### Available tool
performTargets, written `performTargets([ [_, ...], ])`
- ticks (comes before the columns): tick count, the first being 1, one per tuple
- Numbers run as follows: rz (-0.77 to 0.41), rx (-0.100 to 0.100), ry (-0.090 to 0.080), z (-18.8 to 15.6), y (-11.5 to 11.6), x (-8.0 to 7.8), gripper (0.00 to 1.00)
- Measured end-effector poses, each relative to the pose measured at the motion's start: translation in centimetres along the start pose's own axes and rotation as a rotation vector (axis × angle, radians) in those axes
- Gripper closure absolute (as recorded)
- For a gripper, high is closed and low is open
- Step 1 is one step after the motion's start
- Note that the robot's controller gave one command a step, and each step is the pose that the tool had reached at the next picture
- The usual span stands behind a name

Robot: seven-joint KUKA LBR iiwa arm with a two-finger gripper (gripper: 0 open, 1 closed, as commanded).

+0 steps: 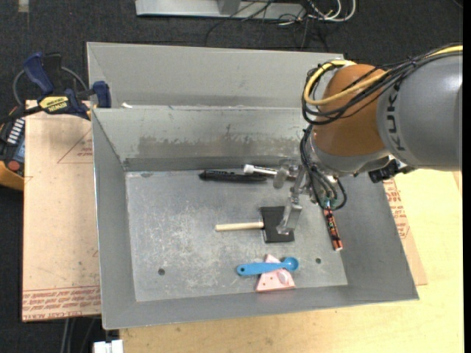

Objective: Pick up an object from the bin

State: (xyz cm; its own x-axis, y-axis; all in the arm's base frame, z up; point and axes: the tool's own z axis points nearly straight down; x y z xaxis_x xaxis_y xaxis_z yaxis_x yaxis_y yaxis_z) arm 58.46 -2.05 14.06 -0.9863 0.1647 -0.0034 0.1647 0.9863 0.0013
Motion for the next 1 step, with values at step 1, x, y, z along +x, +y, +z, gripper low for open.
performTargets([
  [1,0.242,0.0,0.007,3.54,-1.55,0.11,0.0],
])
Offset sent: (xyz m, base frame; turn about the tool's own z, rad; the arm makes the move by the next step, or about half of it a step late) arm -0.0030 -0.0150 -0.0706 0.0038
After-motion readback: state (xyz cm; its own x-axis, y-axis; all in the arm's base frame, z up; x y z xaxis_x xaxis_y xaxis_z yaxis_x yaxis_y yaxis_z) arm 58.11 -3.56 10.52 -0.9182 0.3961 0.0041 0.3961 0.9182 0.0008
